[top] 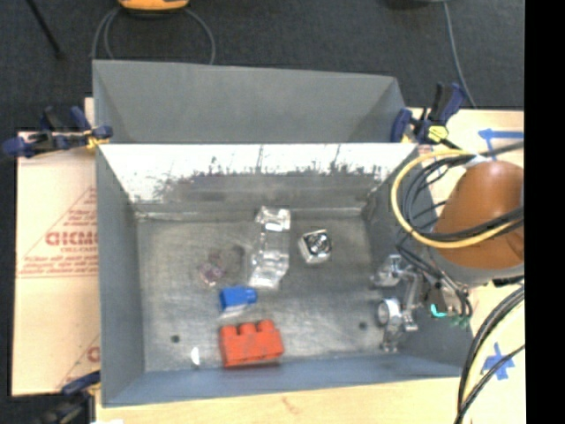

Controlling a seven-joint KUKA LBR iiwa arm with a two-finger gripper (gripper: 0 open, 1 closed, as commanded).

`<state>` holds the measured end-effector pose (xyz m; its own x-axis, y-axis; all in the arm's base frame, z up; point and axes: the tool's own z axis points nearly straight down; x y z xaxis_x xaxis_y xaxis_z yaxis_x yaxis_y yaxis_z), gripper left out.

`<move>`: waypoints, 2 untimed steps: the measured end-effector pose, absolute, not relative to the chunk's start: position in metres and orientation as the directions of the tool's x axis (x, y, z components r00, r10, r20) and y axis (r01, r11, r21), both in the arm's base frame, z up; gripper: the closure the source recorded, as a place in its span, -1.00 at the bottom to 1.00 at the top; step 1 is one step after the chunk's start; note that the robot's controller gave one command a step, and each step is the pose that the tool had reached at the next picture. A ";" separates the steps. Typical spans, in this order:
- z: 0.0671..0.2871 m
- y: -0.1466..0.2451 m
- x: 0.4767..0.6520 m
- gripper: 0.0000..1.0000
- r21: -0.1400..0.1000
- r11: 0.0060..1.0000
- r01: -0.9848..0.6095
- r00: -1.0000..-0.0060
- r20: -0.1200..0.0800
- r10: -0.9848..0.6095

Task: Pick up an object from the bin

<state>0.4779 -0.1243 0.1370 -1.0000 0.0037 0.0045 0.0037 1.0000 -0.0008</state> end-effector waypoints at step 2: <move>0.082 -0.165 0.505 -1.00 -0.001 0.976 -0.218 -0.976 0.001 -0.218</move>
Offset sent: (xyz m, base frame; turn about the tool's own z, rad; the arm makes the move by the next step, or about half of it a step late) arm 0.0366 -0.0384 -0.0539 -0.1381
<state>0.5055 -0.1648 0.0815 -0.9760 -0.2178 0.0011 -0.2178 0.9760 -0.0012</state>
